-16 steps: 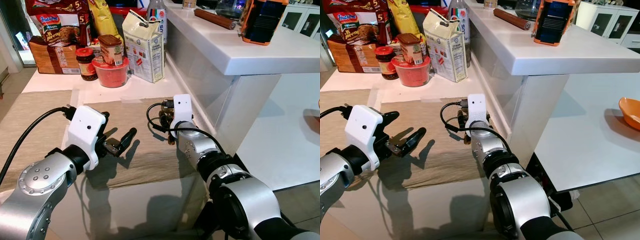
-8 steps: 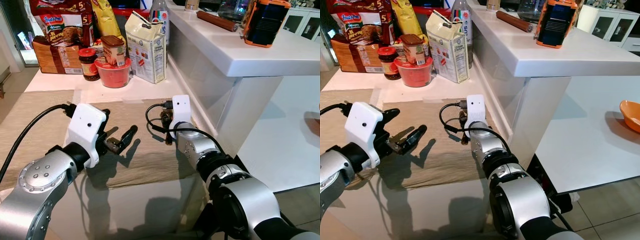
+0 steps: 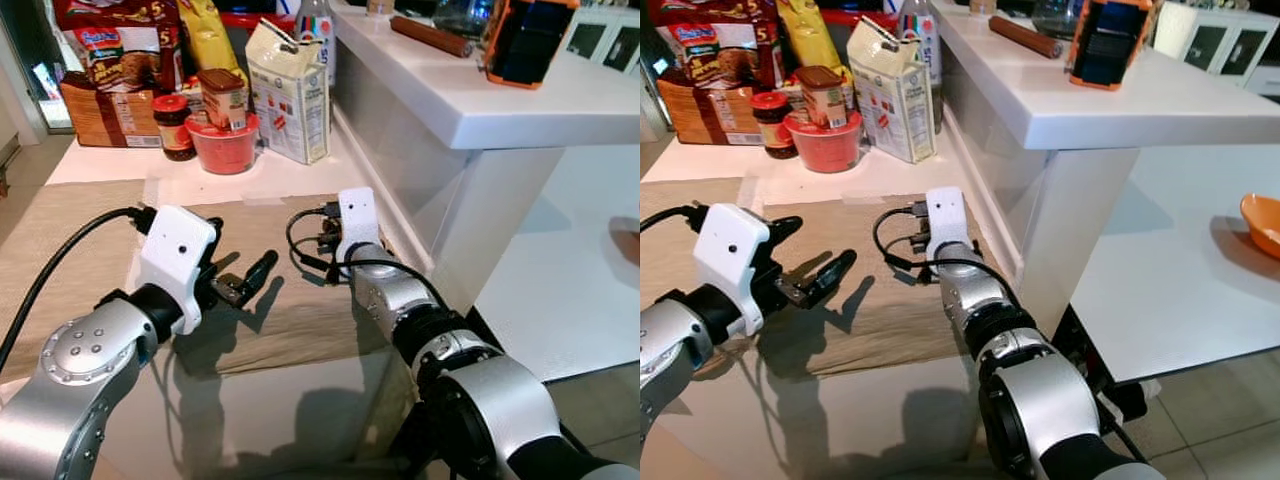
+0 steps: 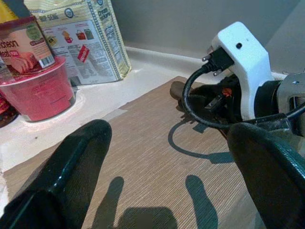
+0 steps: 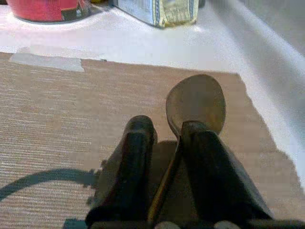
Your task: Setting the table
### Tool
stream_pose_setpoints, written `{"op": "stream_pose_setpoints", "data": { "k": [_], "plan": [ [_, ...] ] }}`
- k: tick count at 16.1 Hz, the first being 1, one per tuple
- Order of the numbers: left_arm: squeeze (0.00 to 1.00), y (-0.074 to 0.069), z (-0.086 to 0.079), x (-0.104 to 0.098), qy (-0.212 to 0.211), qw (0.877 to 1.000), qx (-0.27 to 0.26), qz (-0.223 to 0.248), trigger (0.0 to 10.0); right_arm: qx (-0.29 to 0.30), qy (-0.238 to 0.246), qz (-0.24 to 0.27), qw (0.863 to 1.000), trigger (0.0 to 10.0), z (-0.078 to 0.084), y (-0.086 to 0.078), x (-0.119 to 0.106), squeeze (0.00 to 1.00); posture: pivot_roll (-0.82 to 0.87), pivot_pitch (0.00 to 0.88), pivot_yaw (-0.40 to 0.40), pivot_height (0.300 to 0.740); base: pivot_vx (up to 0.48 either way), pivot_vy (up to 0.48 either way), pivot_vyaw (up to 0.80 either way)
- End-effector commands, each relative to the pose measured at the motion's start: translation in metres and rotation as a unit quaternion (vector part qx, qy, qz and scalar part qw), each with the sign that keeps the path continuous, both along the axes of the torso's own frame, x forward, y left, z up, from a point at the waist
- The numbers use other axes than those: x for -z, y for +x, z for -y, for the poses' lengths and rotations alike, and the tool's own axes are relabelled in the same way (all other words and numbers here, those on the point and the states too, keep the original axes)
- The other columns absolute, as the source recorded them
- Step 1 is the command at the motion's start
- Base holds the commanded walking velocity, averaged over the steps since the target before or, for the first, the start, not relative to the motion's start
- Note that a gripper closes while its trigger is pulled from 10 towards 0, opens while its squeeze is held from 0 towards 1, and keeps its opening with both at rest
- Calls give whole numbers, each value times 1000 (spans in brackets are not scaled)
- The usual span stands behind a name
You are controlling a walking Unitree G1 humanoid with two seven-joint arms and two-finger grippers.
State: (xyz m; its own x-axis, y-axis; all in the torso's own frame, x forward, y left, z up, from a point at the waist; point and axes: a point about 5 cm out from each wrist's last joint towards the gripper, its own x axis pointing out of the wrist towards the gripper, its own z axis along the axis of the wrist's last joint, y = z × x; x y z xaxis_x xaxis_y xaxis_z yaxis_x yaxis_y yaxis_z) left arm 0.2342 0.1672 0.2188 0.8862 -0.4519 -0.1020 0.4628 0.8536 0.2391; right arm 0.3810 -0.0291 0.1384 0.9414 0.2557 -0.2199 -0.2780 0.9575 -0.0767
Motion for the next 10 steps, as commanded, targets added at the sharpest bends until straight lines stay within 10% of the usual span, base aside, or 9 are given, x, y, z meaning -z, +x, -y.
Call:
{"op": "stream_pose_setpoints", "data": {
  "k": [1, 9, 10],
  "plan": [
    [0, 2, 2, 1, 0, 1000, 2, -4, 10000, -9, 1, 35, 999, 0, -3, 1, -9, 0, 173, 0, -32, 736, 0, 0, 0],
    [0, 3, 4, 2, -2, 1000, 3, -3, 10000, -28, -8, 127, 991, 0, -12, 4, -38, 0, 172, 0, -36, 736, 0, 0, 0],
    [0, 2, 3, 2, 0, 1000, 3, -3, 10000, -10, -6, 104, 995, 7804, -8, 5, -32, 596, 172, 0, -36, 736, 0, 0, 0]
  ]
}}
